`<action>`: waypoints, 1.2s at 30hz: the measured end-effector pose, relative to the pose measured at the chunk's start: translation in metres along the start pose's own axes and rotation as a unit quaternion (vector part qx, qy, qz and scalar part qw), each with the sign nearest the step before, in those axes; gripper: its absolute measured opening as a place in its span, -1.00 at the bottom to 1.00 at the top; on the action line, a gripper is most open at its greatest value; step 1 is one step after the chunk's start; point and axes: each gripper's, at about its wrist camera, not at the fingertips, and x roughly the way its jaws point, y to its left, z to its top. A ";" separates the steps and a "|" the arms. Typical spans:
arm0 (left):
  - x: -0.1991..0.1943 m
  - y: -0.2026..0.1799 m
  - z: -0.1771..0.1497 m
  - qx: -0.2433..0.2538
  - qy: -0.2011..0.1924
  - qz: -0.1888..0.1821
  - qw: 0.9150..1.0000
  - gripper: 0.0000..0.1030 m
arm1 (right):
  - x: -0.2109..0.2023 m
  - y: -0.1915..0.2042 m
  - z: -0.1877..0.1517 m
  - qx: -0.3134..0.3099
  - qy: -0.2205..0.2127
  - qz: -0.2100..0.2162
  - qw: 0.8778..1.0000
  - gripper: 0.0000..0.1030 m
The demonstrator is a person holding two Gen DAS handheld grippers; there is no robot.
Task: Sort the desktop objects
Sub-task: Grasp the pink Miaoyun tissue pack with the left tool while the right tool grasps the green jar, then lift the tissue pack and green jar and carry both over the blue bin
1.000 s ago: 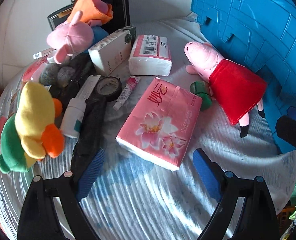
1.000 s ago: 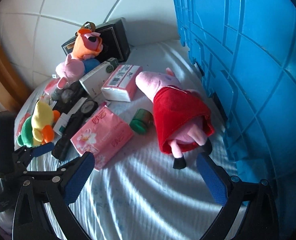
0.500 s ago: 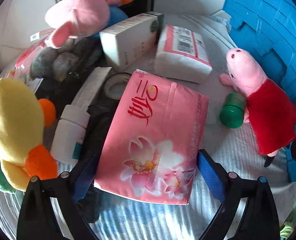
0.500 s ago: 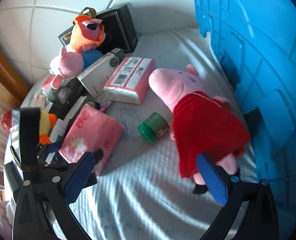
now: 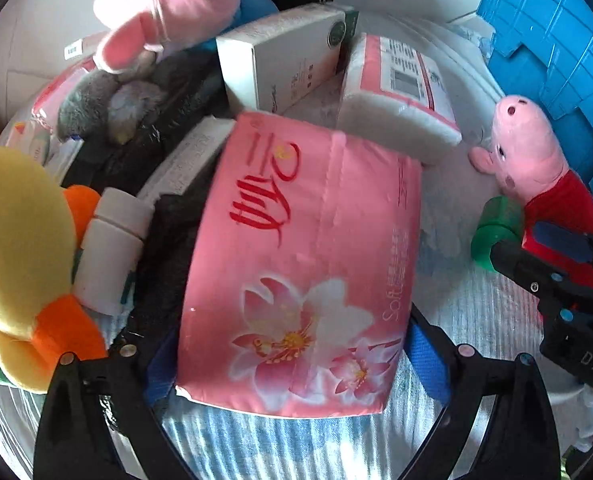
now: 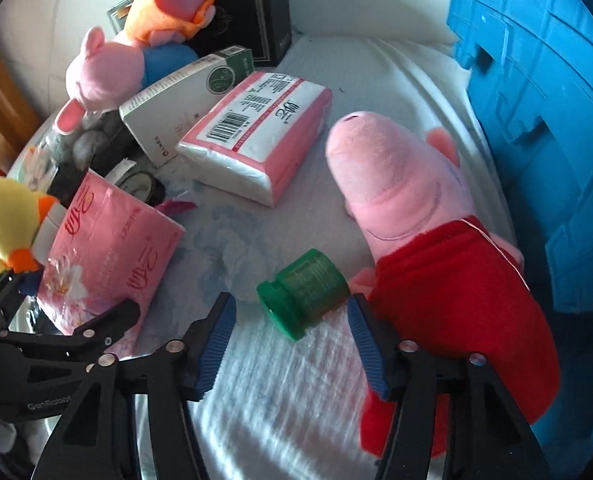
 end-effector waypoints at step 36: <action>-0.012 0.021 0.031 0.015 -0.055 0.061 0.997 0.76 | 0.042 0.042 0.050 -0.001 -0.031 0.063 0.998 0.04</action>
